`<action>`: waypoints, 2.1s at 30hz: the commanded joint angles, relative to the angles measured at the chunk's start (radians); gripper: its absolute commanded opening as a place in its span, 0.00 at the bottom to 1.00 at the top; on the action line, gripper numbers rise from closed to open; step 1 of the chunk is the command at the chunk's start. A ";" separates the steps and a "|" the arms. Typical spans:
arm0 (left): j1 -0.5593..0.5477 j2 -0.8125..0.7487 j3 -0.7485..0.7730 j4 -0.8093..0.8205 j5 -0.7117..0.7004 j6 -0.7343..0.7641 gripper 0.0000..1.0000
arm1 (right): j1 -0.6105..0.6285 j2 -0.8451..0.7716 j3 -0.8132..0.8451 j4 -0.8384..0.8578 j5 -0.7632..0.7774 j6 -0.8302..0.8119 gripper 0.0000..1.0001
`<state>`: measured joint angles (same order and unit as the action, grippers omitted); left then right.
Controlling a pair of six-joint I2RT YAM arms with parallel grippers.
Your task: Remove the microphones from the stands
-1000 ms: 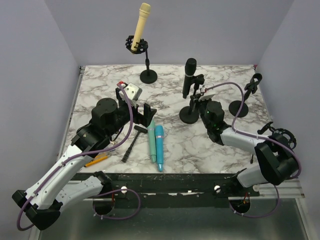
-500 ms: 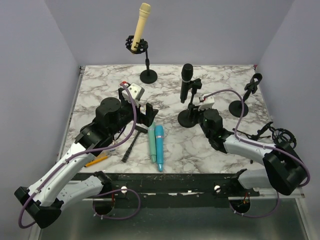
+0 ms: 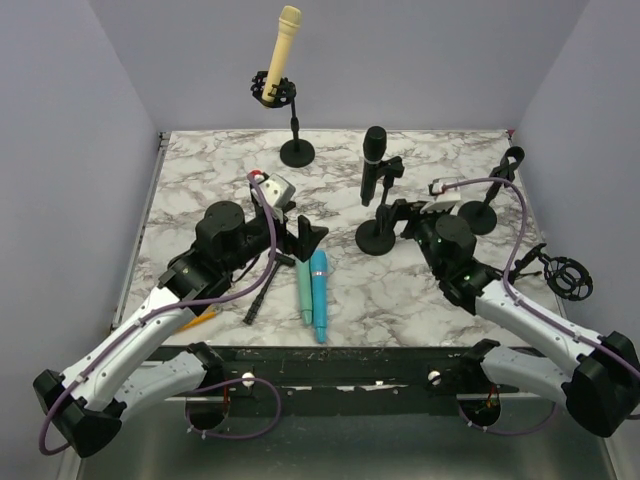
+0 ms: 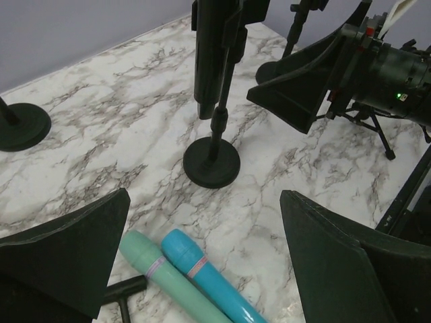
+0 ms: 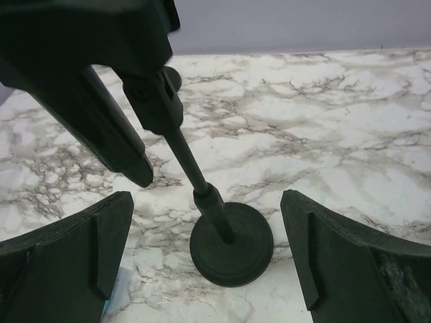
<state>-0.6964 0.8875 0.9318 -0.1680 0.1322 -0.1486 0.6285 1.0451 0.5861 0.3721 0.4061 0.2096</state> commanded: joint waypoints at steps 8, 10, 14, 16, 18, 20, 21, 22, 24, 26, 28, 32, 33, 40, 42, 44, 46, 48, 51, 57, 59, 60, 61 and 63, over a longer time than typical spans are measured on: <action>-0.005 0.138 0.203 -0.012 -0.014 -0.212 0.98 | -0.443 0.087 0.342 -0.175 -0.849 0.092 1.00; -0.005 0.158 0.229 -0.011 -0.022 -0.242 0.98 | -0.514 0.133 0.401 -0.188 -1.003 0.094 1.00; -0.006 0.249 0.358 -0.133 -0.086 -0.293 0.98 | -0.588 0.229 0.517 -0.219 -1.268 0.068 1.00; -0.009 0.285 0.407 -0.167 -0.096 -0.301 0.98 | -0.593 0.262 0.561 -0.250 -1.362 0.016 1.00; -0.012 0.310 0.435 -0.181 -0.100 -0.316 0.98 | -0.597 0.280 0.579 -0.251 -1.423 -0.020 1.00; -0.017 0.329 0.455 -0.187 -0.098 -0.334 0.98 | -0.603 0.301 0.598 -0.245 -1.494 -0.042 1.00; -0.022 0.337 0.464 -0.187 -0.095 -0.344 0.98 | -0.606 0.314 0.611 -0.245 -1.525 -0.044 1.00; -0.030 0.344 0.471 -0.187 -0.096 -0.351 0.98 | -0.611 0.322 0.620 -0.239 -1.554 -0.046 1.00; -0.055 0.361 0.485 -0.188 -0.114 -0.352 0.98 | -0.613 0.344 0.637 -0.220 -1.614 -0.048 1.00; -0.074 0.380 0.500 -0.189 -0.124 -0.347 0.98 | -0.613 0.371 0.655 -0.213 -1.649 -0.064 1.00; -0.087 0.409 0.520 -0.196 -0.124 -0.345 0.98 | -0.618 0.406 0.679 -0.223 -1.692 -0.085 1.00; -0.104 0.467 0.577 -0.221 -0.159 -0.332 0.98 | -0.621 0.486 0.747 -0.252 -1.759 -0.116 1.00; -0.109 0.480 0.591 -0.228 -0.168 -0.325 0.98 | -0.621 0.498 0.758 -0.256 -1.776 -0.125 0.99; -0.127 0.616 0.788 -0.333 -0.225 -0.284 0.98 | -0.605 0.551 0.797 -0.229 -1.847 -0.121 0.98; -0.131 0.665 0.870 -0.373 -0.253 -0.276 0.98 | -0.603 0.549 0.790 -0.224 -1.857 -0.118 0.97; -0.141 0.708 0.938 -0.400 -0.293 -0.262 0.99 | -0.598 0.546 0.774 -0.167 -1.873 -0.071 0.96; -0.146 0.748 0.983 -0.415 -0.326 -0.264 0.98 | -0.581 0.545 0.743 -0.050 -1.872 0.024 0.95; -0.146 0.786 1.022 -0.427 -0.346 -0.273 0.98 | -0.571 0.539 0.712 0.028 -1.853 0.083 0.92; -0.147 0.826 1.076 -0.436 -0.368 -0.260 0.98 | -0.560 0.517 0.675 0.057 -1.821 0.103 0.89; -0.148 0.839 1.040 -0.327 -0.272 -0.159 0.89 | -0.558 0.447 0.638 -0.085 -1.723 0.002 0.76; -0.147 0.837 1.029 -0.310 -0.248 -0.116 0.77 | -0.558 0.424 0.624 -0.098 -1.703 -0.006 0.80; -0.147 0.836 1.025 -0.306 -0.237 -0.087 0.70 | -0.558 0.415 0.624 -0.126 -1.687 -0.025 0.83; -0.146 0.832 1.018 -0.300 -0.218 -0.061 0.62 | -0.558 0.410 0.627 -0.152 -1.674 -0.042 0.88; -0.141 0.822 1.004 -0.286 -0.169 0.004 0.51 | -0.558 0.404 0.636 -0.190 -1.662 -0.062 0.94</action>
<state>-0.8398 1.7298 1.9594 -0.5106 -0.1375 -0.2920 0.0666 1.4918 1.2209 0.2718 -1.3121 0.2089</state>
